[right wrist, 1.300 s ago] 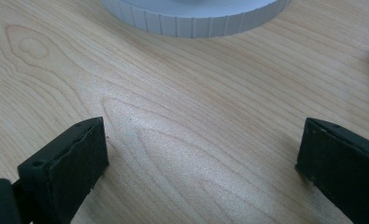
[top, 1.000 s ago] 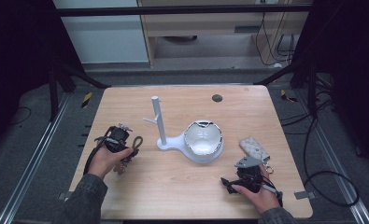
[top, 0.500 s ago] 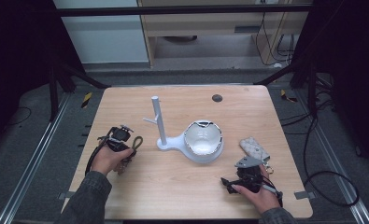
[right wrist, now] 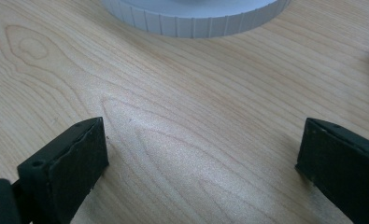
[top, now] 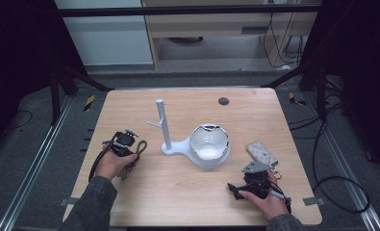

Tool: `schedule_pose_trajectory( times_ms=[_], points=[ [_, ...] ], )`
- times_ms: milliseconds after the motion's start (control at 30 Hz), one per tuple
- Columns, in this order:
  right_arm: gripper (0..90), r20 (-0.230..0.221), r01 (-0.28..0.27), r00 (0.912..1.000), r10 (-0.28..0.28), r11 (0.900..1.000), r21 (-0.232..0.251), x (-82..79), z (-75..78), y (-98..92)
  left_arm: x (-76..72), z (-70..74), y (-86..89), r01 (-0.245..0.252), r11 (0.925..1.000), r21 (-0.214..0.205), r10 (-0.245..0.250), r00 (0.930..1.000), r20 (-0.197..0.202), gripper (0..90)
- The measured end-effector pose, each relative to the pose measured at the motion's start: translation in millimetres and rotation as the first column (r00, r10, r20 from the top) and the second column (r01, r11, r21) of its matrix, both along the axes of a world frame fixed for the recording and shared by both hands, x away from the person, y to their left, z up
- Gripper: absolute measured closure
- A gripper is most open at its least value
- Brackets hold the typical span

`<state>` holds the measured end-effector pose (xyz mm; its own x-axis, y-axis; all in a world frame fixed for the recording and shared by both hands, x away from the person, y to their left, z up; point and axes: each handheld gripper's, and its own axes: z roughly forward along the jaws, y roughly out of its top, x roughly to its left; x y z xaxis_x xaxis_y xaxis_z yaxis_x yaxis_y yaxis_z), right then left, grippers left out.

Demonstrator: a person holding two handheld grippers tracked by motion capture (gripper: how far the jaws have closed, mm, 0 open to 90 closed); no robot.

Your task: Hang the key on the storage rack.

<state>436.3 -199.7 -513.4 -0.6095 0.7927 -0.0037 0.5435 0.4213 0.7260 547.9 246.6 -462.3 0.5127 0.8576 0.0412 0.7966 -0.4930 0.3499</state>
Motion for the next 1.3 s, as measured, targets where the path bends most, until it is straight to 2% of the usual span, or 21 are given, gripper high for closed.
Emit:
schedule_pose_trajectory(
  times_ms=[167, 467, 633, 767, 800, 900, 933, 967, 1133, 1300],
  points=[
    [1.8, 0.0, 0.0, 1.0, 0.0, 1.0, 0.0, 0.0, 0.0, 0.0, -0.4, -2.3, -1.0, 0.005, 1.0, -0.003, -0.005, 0.9999, -0.009, 61.6],
    [1.8, 0.0, 0.0, 1.0, 0.0, 1.0, 0.001, 0.0, 0.0, 0.1, -0.9, -3.0, -3.5, 0.032, 0.9991, 0.027, -0.032, 0.9995, -0.009, 65.7],
    [1.8, -0.001, 0.001, 1.0, -0.001, 1.0, 0.001, 0.0, 0.0, 0.1, -7.1, 4.5, -1.4, 0.03, 0.9995, 0.009, -0.031, 0.9986, 0.043, 66.0],
    [1.8, 0.0, 0.001, 1.0, -0.001, 1.0, 0.0, 0.0, 0.0, 0.1, -15.9, 12.8, 4.8, 0.027, 0.9991, -0.033, -0.024, 0.9948, 0.099, 66.0],
    [1.8, 0.0, 0.001, 1.0, -0.001, 1.0, 0.0, 0.0, 0.0, 0.1, -15.9, 12.8, 4.8, 0.027, 0.9991, -0.033, -0.024, 0.9948, 0.099, 66.0],
    [1.8, -0.001, 0.0, 1.0, 0.0, 1.0, 0.001, 0.0, 0.0, 0.1, -28.1, 19.2, 10.4, 0.036, 0.9965, -0.076, -0.023, 0.9865, 0.162, 66.0],
    [1.8, 0.0, 0.0, 1.0, 0.0, 1.0, 0.0, 0.0, 0.0, 0.0, -28.1, 19.2, 10.4, 0.036, 0.9965, -0.076, -0.023, 0.9865, 0.162, 66.0],
    [1.8, -0.001, 0.001, 1.0, -0.001, 1.0, 0.001, 0.0, 0.0, 0.1, -34.6, 23.0, 12.7, 0.046, 0.9946, -0.093, -0.027, 0.981, 0.192, 66.0],
    [1.7, -0.001, 0.0, 1.0, 0.0, 1.0, 0.001, 0.0, 0.0, 0.1, -49.7, 33.0, 18.6, 0.066, 0.9845, -0.162, -0.02, 0.9626, 0.27, 66.1],
    [1.6, -0.001, -0.002, 1.0, 0.002, 1.0, 0.0, 0.3, 0.0, 0.0, -64.9, 43.0, 20.7, 0.091, 0.9779, -0.188, -0.023, 0.9405, 0.339, 66.1]
  ],
)
